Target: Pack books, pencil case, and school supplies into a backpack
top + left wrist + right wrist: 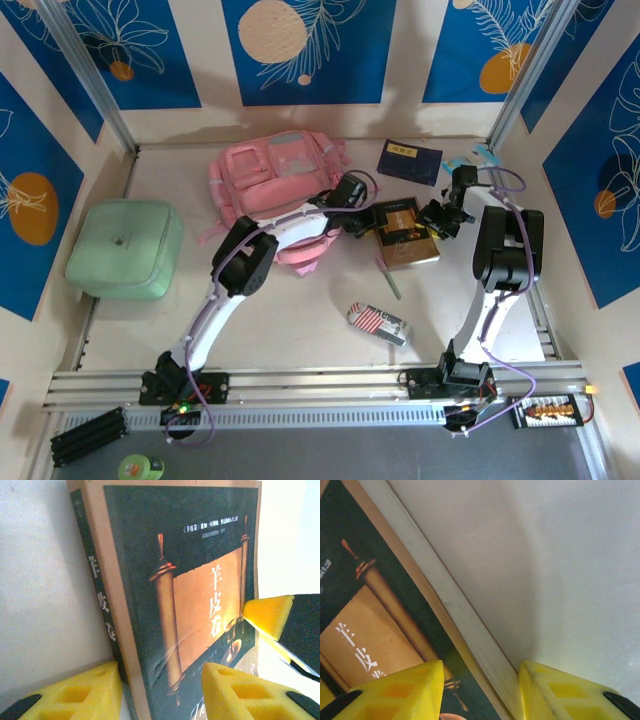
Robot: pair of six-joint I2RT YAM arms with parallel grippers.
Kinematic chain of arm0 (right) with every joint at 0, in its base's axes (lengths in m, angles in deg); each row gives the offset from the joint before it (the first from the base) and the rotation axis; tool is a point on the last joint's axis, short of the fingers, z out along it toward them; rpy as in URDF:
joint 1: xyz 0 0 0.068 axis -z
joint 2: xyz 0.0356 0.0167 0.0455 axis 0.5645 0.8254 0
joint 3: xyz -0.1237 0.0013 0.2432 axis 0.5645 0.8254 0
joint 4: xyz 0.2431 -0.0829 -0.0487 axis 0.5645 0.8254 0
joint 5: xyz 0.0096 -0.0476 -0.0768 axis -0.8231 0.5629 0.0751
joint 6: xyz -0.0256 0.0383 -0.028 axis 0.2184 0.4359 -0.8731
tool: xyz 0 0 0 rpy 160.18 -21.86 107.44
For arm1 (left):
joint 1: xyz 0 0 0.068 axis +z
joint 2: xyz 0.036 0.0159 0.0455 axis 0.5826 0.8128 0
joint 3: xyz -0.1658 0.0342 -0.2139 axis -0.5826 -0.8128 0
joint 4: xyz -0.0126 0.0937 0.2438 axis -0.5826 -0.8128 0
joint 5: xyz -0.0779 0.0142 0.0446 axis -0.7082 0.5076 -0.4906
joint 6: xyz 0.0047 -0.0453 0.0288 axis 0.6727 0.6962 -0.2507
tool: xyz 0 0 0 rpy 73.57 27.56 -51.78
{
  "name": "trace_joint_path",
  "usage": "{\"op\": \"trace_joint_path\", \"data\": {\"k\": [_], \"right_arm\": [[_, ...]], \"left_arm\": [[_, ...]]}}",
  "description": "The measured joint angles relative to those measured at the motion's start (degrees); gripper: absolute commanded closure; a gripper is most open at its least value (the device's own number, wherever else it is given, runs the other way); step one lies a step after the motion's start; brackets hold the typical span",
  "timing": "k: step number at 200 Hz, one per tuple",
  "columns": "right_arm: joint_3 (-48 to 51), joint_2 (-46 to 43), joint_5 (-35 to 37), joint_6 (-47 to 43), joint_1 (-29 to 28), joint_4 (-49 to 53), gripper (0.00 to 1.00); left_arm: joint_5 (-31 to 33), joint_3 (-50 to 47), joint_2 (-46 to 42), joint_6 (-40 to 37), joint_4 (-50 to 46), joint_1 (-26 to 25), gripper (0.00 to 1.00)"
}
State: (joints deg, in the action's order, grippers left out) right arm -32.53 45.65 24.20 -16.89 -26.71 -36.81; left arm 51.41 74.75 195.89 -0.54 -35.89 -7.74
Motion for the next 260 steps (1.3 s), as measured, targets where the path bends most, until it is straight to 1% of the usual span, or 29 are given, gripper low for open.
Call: {"op": "trace_joint_path", "data": {"k": [22, 43, 74, 90, 113, 157, 211, 241, 250, 260], "right_arm": [[0.2, 0.0, -0.3, 0.1, 0.2, -0.3, 0.58], [0.2, 0.0, -0.7, 0.6, 0.4, -0.4, 0.59], [0.3, 0.0, -0.8, 1.2, 0.8, -0.6, 0.60], [0.4, 0.0, -0.8, 1.5, 0.9, -0.7, 0.61], [0.5, 0.0, -0.9, 1.6, 0.9, -0.9, 0.61], [0.6, 0.0, -0.9, 1.7, 1.0, -1.1, 0.62], [0.6, 0.0, -0.9, 1.8, 1.0, -1.1, 0.63], [0.6, 0.0, -0.9, 1.9, 1.0, -1.1, 0.64], [0.6, 0.0, -0.9, 1.9, 1.0, -1.2, 0.65], [0.7, 0.0, -2.6, 2.1, 0.9, -1.8, 0.66]], "left_arm": [[-0.8, -2.9, -1.0, 0.2, 4.7, 0.3, 0.56], [-1.2, -3.3, -1.0, 0.3, 6.6, 0.4, 0.57], [-3.2, -4.8, -1.0, 2.0, 12.1, 1.0, 0.59], [-3.4, -5.0, -1.0, 1.6, 13.5, 1.0, 0.58], [-3.8, -5.0, -1.2, 0.6, 14.8, 1.0, 0.54], [-4.9, -4.9, -1.2, -2.6, 14.9, 1.0, 0.48], [-5.2, -2.1, -1.2, -9.0, 10.1, 0.7, 0.49], [-6.9, -0.7, -1.2, -11.1, 10.1, 0.3, 0.52], [-7.4, -0.6, -1.2, -11.7, 10.2, 0.2, 0.53], [-8.8, -0.5, -1.2, -12.3, 10.0, -0.4, 0.54]]}}
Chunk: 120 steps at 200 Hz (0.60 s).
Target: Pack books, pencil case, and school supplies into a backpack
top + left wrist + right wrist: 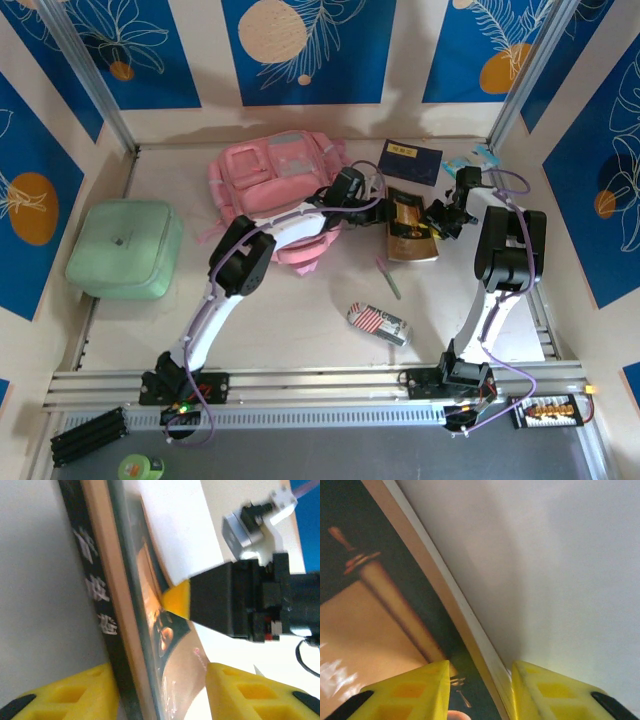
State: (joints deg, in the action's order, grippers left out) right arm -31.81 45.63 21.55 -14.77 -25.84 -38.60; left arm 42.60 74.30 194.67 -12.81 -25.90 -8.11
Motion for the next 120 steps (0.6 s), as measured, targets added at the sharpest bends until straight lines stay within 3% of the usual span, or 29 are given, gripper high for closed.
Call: {"op": "trace_joint_path", "data": {"k": [37, 76, 120], "right_arm": [[0.6, 0.0, -1.2, 0.3, -1.0, -0.8, 0.69], [0.7, -0.1, -1.1, 0.5, -0.9, -1.3, 0.69], [5.9, -6.0, -1.9, 2.6, -1.2, -4.4, 0.57]], "left_arm": [[-0.8, 0.2, 0.1, -1.7, -4.0, -3.9, 0.60], [0.5, 0.9, 0.1, -1.8, -6.5, -4.0, 0.80], [2.0, -5.5, -4.6, -0.9, -6.7, -3.0, 0.96]]}}
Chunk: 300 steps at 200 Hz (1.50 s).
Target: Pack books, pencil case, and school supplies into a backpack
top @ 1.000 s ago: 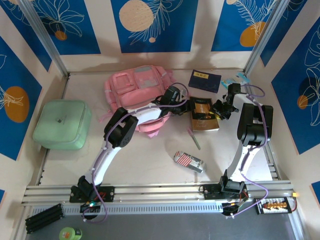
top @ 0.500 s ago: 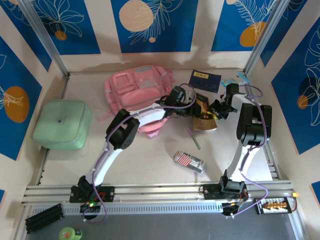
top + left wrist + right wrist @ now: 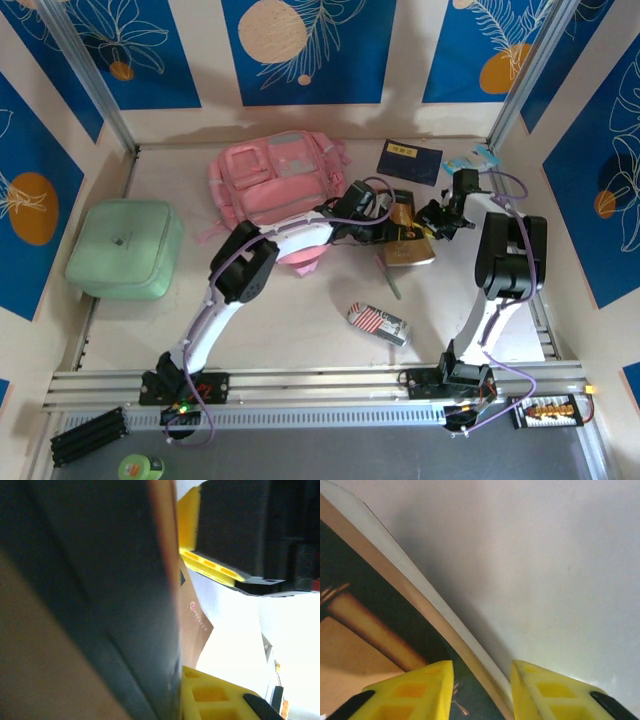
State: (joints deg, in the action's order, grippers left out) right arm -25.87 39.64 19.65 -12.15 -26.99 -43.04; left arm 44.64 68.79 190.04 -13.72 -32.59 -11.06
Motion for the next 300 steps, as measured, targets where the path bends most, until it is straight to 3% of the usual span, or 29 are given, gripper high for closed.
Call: {"op": "trace_joint_path", "data": {"k": [43, 87, 117, 146, 173, 202, 229, 262, 273, 300], "right_arm": [[5.1, -12.1, -6.1, 4.9, -1.2, -6.1, 0.33], [10.8, -20.0, -14.7, 15.4, -6.2, -21.6, 0.19], [14.6, -20.0, -17.3, 25.6, -14.5, -33.9, 0.13], [15.0, -17.4, -18.3, 36.0, -21.9, -47.4, 0.09], [14.7, -13.7, -18.1, 44.8, -24.7, -58.7, 0.07], [11.4, -9.0, -16.7, 51.8, -26.5, -64.0, 0.07], [7.9, -5.0, -14.9, 57.0, -28.3, -67.7, 0.19], [6.0, -3.0, -12.8, 60.3, -30.2, -70.6, 0.53], [5.4, -3.0, -11.8, 60.9, -30.7, -71.0, 0.64], [5.7, -4.2, -9.0, 59.7, -31.7, -69.9, 0.85]], "left_arm": [[0.5, -10.9, -14.2, 0.8, 3.1, 4.1, 1.00], [0.6, -23.2, -29.6, 7.8, 14.3, 16.2, 1.00], [0.8, -30.2, -34.3, 15.4, 21.6, 22.7, 1.00], [0.7, -35.0, -35.6, 22.6, 26.5, 24.1, 1.00], [0.1, -37.3, -35.9, 27.7, 29.5, 24.4, 1.00], [-0.5, -38.4, -36.1, 32.3, 33.6, 24.5, 1.00], [-1.2, -40.0, -36.8, 35.5, 37.5, 24.5, 1.00], [-1.6, -42.4, -39.3, 36.1, 38.0, 24.8, 0.92], [-1.7, -43.5, -40.2, 35.6, 37.6, 25.1, 0.83], [-3.1, -45.4, -42.6, 32.8, 34.4, 26.7, 0.52]]}}
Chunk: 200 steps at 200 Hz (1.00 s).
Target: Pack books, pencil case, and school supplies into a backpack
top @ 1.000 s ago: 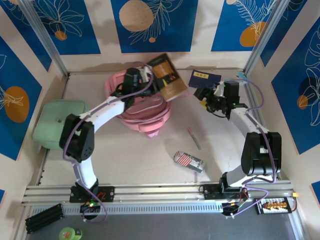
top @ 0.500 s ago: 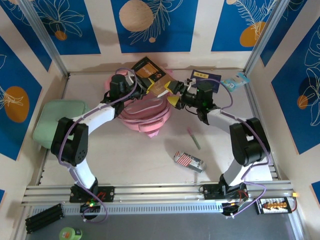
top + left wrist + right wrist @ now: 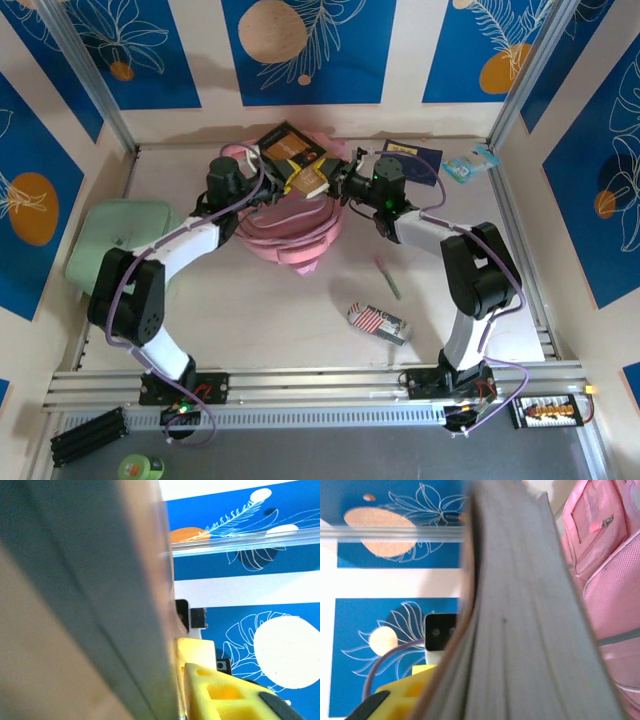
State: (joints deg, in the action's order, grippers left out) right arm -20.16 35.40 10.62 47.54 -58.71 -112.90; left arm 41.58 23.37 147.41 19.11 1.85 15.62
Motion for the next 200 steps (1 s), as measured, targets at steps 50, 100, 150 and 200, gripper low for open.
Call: {"op": "trace_joint_path", "data": {"k": [50, 100, 150, 200], "right_arm": [[3.7, -11.6, 9.5, -10.1, -0.9, 17.5, 0.89], [4.4, -20.3, 15.7, -18.5, 0.1, 32.0, 0.89], [8.3, -23.9, 16.1, -25.0, 2.8, 38.9, 0.89], [10.3, -23.6, 12.4, -30.2, 6.6, 40.1, 0.89]], "left_arm": [[-1.2, -1.9, -5.7, -17.3, -15.3, 3.1, 0.16], [5.6, 0.8, -8.3, -39.9, -38.1, 2.8, 0.00], [14.0, 3.6, -7.4, -59.2, -45.9, -0.6, 0.00], [21.6, 12.7, 3.8, -80.1, -50.8, -4.4, 0.10]]}}
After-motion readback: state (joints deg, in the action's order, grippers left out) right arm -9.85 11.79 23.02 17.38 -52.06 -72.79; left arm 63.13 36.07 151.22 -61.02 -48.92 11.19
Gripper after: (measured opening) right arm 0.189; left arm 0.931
